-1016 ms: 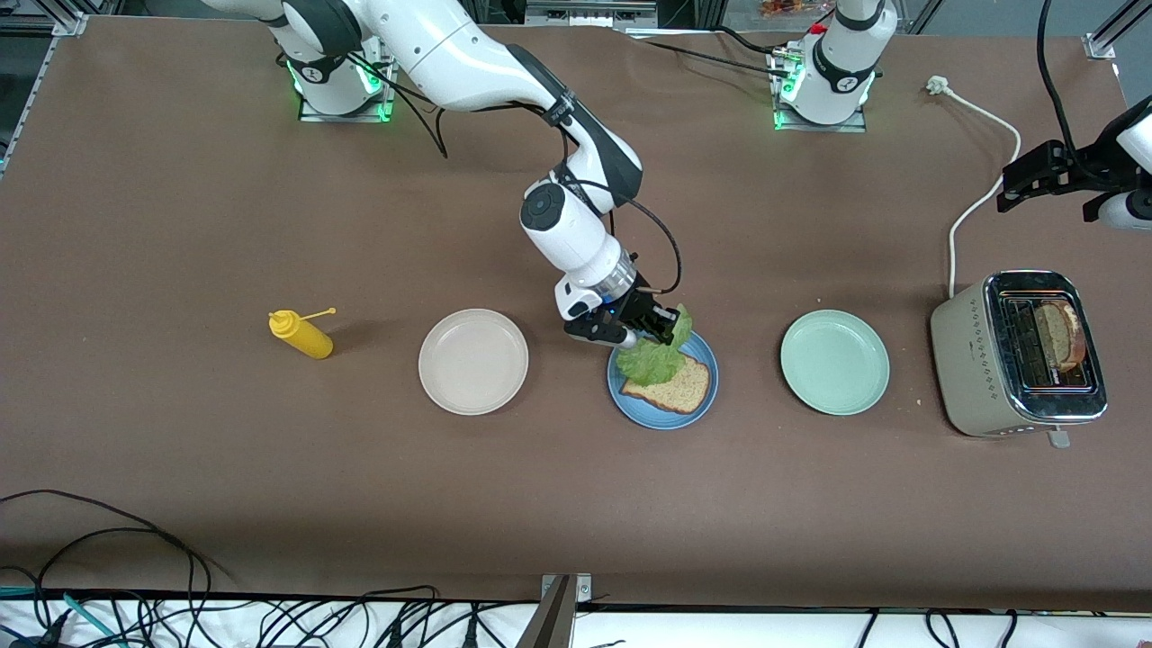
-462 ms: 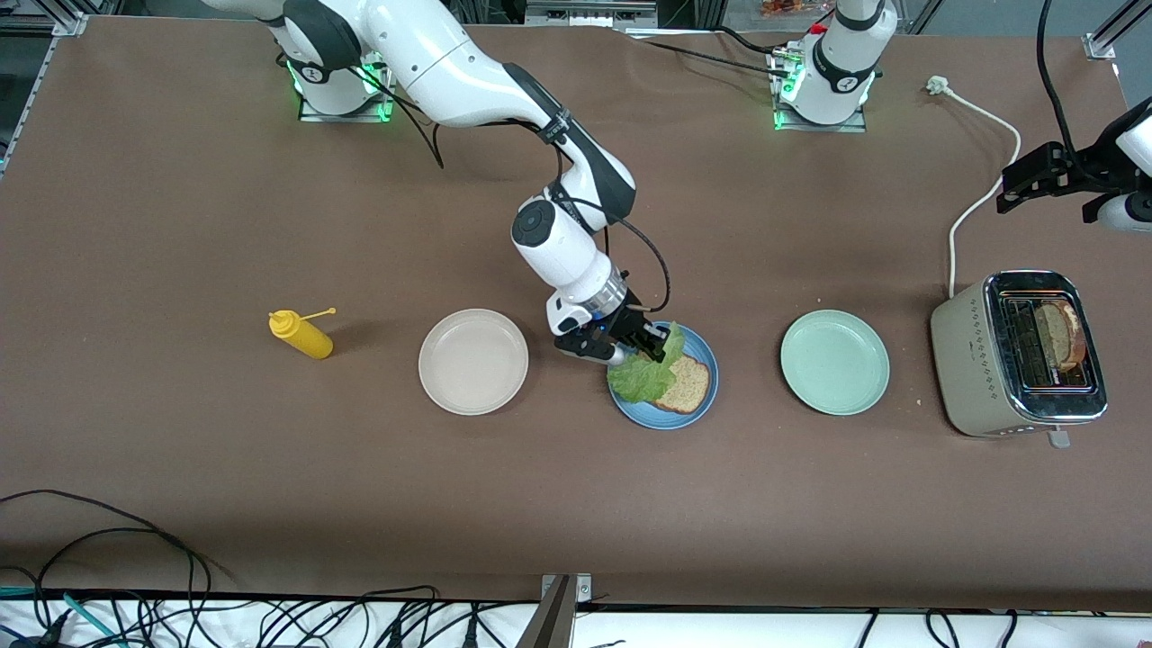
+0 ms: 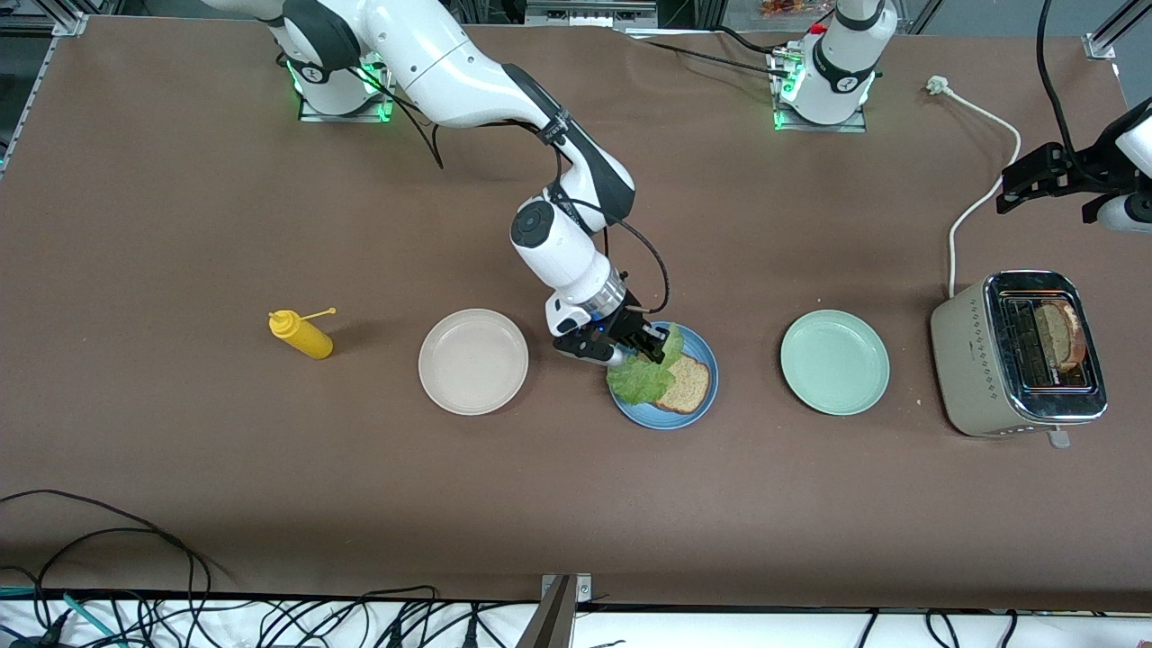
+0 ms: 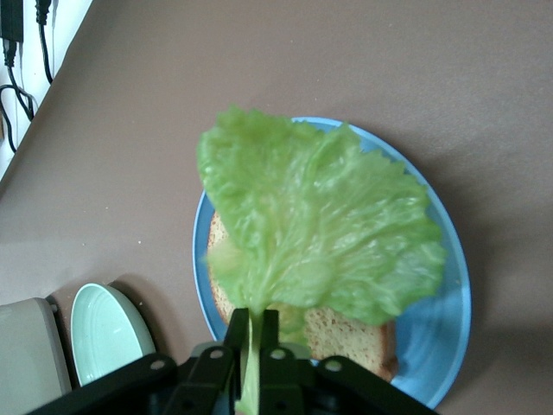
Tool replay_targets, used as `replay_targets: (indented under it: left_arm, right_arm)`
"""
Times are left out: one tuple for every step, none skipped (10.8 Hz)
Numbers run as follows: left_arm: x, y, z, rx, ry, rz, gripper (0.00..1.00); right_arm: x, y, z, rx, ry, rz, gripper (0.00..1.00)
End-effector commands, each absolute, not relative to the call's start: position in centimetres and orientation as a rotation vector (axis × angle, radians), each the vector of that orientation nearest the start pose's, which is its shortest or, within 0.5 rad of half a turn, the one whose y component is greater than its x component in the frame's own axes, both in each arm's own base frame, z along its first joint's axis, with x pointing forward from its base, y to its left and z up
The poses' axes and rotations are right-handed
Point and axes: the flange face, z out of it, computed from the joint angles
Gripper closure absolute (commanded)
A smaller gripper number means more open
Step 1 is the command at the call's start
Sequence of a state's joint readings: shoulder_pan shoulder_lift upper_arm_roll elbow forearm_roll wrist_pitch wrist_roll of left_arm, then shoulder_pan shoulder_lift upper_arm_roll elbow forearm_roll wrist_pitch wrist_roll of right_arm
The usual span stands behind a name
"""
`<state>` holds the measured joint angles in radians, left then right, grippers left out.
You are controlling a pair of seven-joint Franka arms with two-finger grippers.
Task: Make sandwich in blue plate with both arms
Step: 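Lower the lettuce onto the bread with the right gripper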
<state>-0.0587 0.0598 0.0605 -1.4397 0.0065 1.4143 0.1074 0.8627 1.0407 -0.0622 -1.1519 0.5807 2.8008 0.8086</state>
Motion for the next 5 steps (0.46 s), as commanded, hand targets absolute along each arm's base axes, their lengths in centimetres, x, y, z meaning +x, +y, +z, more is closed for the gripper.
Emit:
replay_targets:
  left_arm:
    - [55.9,0.2,64.3,-3.106,0.159,0.122,0.0]
    - [55.9,0.2,64.3,-3.106,0.159,0.122,0.0]
    - [55.9,0.2,64.3,-3.106,0.159,0.122,0.0]
    - [55.9,0.2,64.3,-3.106,0.159,0.122,0.0]
    - [55.9,0.2,64.3,-3.106,0.159,0.122,0.0]
  right_arm:
    - [56.8,57.7,22.5,-2.396,0.557,-0.242,0.55]
    - [56.8,57.8,22.7,-2.394,0.558,-0.242,0.43]
    - [56.8,57.9,22.9,-2.39,0.565,-0.235,0.32]
    - [56.9,57.8,23.3,-2.391,0.572,-0.221,0.25]
    - [57.2,57.7,24.5,-2.406,0.567,-0.185,0.22]
